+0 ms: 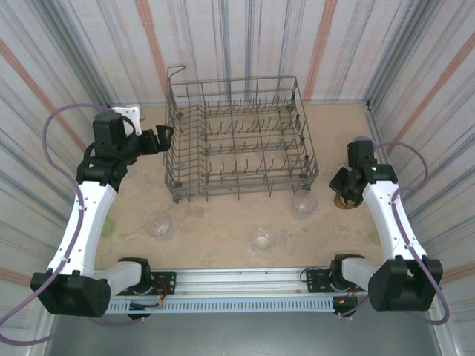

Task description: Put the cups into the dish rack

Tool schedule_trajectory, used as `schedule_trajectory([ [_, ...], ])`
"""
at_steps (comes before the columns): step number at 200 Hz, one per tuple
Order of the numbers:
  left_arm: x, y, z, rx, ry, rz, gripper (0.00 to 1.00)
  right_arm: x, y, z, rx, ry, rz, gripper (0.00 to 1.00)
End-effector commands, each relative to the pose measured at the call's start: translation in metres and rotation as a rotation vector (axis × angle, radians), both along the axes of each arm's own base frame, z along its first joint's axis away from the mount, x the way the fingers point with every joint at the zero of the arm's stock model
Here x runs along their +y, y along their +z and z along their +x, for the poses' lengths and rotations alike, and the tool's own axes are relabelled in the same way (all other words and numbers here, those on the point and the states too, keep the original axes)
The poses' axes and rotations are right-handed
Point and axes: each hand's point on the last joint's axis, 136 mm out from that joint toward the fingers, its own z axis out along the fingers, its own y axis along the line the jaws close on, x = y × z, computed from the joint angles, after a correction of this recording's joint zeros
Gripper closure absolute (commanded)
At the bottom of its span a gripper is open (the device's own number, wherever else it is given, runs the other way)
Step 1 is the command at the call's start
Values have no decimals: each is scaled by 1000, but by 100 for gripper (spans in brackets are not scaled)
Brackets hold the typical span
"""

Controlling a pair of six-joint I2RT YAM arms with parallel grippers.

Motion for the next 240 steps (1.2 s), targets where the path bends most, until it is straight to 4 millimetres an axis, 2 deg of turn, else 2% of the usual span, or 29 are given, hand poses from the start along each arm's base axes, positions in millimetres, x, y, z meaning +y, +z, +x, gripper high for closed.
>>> schedule_trajectory([
  [1,-2,2,1,-9,-12,-11,1,-4,19,4,-35,14,-23,100],
  [73,-2,-4,5,13,-14,-11,1,-4,62,36,-123,49,-32,100],
  [136,1,-6,12,24,11,47,1,2,109,70,-281,78,-17,100],
  [206,-28,7,9,41,3,44,1,16,145,101,-403,147,34,100],
  [240,-41,19,7,42,-6,-26,1,34,158,114,-475,193,125,100],
])
